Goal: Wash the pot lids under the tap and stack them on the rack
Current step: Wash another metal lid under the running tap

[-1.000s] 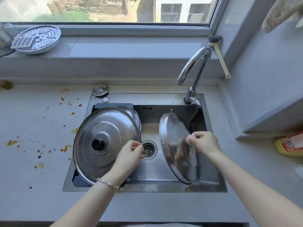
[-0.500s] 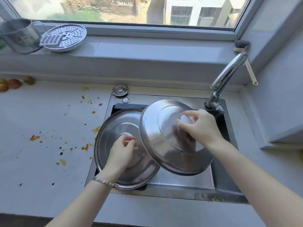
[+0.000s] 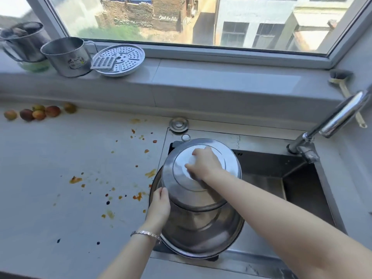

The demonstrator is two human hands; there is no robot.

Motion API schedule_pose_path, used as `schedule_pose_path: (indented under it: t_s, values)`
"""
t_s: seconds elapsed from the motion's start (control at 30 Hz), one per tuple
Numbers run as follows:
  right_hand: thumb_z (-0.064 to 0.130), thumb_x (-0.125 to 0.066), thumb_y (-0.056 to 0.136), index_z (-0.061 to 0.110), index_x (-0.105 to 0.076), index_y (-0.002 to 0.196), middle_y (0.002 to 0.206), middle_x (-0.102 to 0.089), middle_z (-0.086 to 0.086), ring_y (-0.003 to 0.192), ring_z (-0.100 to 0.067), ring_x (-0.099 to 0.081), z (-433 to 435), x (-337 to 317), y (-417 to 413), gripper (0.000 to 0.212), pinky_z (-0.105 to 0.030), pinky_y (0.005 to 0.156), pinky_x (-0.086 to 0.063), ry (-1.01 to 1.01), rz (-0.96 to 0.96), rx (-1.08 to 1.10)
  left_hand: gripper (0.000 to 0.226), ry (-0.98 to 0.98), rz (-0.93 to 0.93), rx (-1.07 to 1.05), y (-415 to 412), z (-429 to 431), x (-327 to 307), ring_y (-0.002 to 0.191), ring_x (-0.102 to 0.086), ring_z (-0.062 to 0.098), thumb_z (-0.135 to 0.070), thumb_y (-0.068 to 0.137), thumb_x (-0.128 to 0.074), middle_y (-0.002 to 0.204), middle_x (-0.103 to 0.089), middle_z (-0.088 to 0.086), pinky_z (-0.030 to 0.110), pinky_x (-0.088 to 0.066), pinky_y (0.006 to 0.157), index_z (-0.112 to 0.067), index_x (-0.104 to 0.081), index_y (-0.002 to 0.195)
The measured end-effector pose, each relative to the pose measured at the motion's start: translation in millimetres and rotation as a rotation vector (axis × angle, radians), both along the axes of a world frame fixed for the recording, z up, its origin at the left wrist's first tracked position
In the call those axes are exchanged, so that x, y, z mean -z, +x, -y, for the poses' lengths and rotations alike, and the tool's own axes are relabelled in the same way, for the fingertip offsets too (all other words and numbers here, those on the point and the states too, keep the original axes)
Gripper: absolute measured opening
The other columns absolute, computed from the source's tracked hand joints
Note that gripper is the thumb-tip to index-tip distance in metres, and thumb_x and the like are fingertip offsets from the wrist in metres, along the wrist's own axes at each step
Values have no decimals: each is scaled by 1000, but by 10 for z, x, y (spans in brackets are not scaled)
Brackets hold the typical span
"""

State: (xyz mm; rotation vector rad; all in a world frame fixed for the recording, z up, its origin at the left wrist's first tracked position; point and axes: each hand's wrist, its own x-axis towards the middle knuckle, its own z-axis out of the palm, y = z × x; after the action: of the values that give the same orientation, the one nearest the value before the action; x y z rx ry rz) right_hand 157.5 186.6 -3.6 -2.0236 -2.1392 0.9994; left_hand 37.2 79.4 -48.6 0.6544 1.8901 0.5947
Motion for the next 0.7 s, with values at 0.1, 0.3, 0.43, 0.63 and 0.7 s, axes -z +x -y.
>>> schedule_pose_path:
  t_s: [0.1, 0.3, 0.43, 0.63, 0.7]
  values:
    - [42, -56, 86, 16, -50, 120, 124, -42, -9, 102, -29, -56, -1, 27, -51, 43, -33, 76, -41, 51, 164, -71, 50, -32, 46, -5, -18, 14, 40, 135, -33, 29, -47, 97, -23, 150, -31, -3, 54, -32, 107, -29, -27, 143]
    - [50, -55, 83, 14, -46, 116, 121, -41, -10, 108, -30, -47, 45, 84, -118, 50, -35, 77, -39, 141, 341, -223, 50, 2, 34, 32, -73, -16, 122, 131, -38, 27, -38, 98, -35, 147, -37, 1, 43, -35, 107, -21, -27, 144]
    - [53, -55, 82, 14, -47, 118, 122, -42, -10, 112, -29, -44, 29, 113, -178, 54, -36, 85, -36, 156, 343, -242, 43, 19, 3, 42, -128, -62, 126, 128, -40, 24, -28, 99, -37, 141, -41, 6, 29, -33, 96, -13, -33, 139]
    - [48, -54, 85, 13, -46, 121, 123, -43, -11, 113, -29, -44, 10, 173, -326, 51, -36, 88, -34, 176, 347, -327, 39, -20, -43, 41, -216, -108, 135, 122, -44, 25, -26, 99, -36, 135, -46, 7, 26, -31, 86, -11, -39, 134]
    - [44, -56, 84, 12, -47, 119, 122, -43, -10, 112, -29, -45, 5, 195, -381, 48, -36, 87, -34, 185, 348, -342, 37, -37, -46, 35, -258, -143, 163, 115, -48, 26, -28, 97, -38, 131, -50, 7, 30, -36, 87, -11, -42, 130]
